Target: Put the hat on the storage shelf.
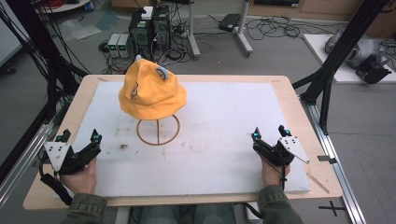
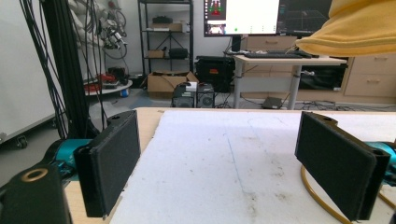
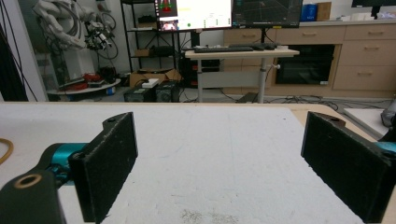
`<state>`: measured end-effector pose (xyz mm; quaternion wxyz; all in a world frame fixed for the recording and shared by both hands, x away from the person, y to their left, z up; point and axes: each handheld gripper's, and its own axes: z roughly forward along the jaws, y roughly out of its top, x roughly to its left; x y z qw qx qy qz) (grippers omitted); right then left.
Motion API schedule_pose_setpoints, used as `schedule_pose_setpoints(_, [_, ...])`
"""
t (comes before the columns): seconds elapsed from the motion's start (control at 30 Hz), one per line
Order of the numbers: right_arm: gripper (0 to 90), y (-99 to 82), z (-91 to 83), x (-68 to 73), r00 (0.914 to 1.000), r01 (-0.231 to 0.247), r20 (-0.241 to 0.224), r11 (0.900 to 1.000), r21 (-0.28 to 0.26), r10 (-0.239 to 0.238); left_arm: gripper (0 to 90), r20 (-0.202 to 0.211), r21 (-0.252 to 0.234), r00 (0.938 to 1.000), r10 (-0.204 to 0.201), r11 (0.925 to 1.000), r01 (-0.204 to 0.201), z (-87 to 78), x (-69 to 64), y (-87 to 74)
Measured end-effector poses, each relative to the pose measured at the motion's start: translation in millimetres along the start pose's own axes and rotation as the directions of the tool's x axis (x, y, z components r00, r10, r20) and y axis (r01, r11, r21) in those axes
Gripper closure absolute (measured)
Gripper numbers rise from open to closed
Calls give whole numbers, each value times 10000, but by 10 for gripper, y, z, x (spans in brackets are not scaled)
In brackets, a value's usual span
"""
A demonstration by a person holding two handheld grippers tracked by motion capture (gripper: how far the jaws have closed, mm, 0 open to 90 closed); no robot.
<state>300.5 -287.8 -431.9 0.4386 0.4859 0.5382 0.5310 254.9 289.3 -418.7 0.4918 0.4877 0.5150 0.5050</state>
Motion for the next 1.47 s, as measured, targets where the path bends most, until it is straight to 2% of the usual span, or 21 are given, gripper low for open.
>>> schedule_pose_setpoints(0.87, [104,-11,10,3,10000,2,-41,9999,153,-1,148,127,297,9997,-186,9994,182,14,27,-44])
schedule_pose_setpoints(1.23, [104,-9,-1,-16,10000,24,-24,9999,120,-24,148,349,534,9994,-52,9986,34,0,0,-63])
schedule_pose_setpoints(1.47, [104,-12,-18,-29,9999,-109,-16,9997,203,109,148,426,433,9991,5,9991,-24,-5,-29,-45])
